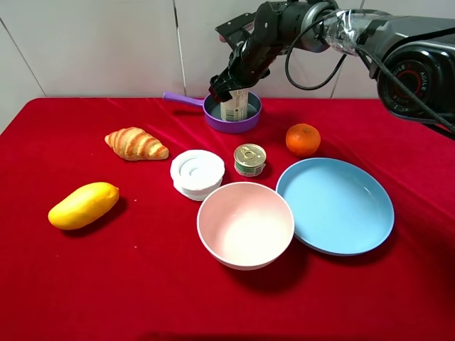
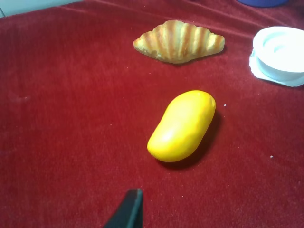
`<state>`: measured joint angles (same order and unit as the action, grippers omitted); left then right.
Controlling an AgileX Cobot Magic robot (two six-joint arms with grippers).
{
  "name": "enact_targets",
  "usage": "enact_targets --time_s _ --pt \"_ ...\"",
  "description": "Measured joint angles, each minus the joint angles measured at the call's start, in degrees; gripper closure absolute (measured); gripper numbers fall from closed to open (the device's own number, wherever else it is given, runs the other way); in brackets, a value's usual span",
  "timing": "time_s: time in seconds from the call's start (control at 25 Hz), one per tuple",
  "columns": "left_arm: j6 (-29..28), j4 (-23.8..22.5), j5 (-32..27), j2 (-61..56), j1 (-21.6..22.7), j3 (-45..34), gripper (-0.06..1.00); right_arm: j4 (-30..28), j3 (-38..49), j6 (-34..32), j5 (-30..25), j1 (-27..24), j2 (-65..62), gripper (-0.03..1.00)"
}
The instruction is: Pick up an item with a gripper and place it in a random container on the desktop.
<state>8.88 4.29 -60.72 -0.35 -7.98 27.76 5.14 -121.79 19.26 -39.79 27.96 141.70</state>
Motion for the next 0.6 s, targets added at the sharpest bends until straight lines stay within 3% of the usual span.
enact_targets --time_s 0.6 --pt "0.0 0.0 0.0 0.0 0.0 0.0 -0.04 0.42 0.0 0.68 -0.22 0.0 -0.5 0.27"
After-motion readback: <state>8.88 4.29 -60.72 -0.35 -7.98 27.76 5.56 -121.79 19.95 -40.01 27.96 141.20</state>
